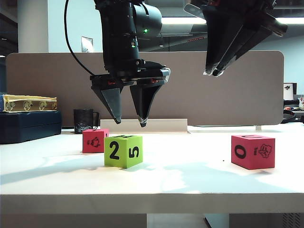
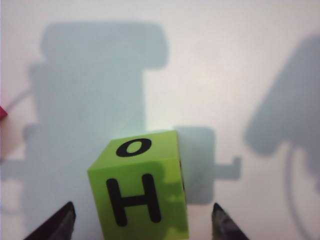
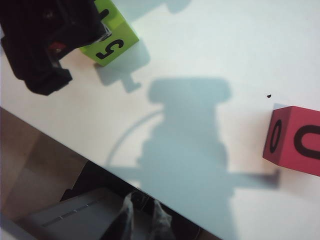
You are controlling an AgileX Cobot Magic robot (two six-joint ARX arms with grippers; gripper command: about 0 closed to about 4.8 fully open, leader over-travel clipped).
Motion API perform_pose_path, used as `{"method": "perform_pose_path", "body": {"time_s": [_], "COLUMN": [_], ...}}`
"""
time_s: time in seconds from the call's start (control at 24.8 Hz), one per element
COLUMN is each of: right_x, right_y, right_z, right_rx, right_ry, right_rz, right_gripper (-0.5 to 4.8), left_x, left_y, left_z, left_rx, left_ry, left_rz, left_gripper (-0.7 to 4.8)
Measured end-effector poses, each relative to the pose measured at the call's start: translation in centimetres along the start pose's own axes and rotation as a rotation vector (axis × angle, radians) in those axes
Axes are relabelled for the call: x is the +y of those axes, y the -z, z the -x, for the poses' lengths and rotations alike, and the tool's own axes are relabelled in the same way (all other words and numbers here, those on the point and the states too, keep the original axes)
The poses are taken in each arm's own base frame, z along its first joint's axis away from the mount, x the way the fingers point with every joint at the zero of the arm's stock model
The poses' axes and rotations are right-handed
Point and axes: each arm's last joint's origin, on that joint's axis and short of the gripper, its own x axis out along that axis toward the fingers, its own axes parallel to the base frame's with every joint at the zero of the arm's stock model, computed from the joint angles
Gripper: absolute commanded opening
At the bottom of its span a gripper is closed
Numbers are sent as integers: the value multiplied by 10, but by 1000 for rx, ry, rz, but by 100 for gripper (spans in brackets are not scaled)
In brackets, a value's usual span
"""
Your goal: Select the appropriate blocks from the scattered letter blocks on the table and arrange them in a row to spell out "THU".
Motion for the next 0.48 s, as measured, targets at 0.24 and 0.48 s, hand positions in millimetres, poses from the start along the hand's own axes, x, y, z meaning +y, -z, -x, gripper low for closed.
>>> {"method": "perform_pose_path", "body": {"time_s": [0.24,0.48], "right_x": [0,0], "right_y": [0,1], "right_z": [0,0], "right_rx": [1,5], "right_ry": [0,1], "right_rz": [0,-4], "right_gripper": [54,54], "left_x": [1,5], "left_y": [0,0], "left_z": [0,0], "left_rx": [-5,-5], "left_ry": [-2,-4], "left_rz": [2,11], "left_gripper": [346,388]}}
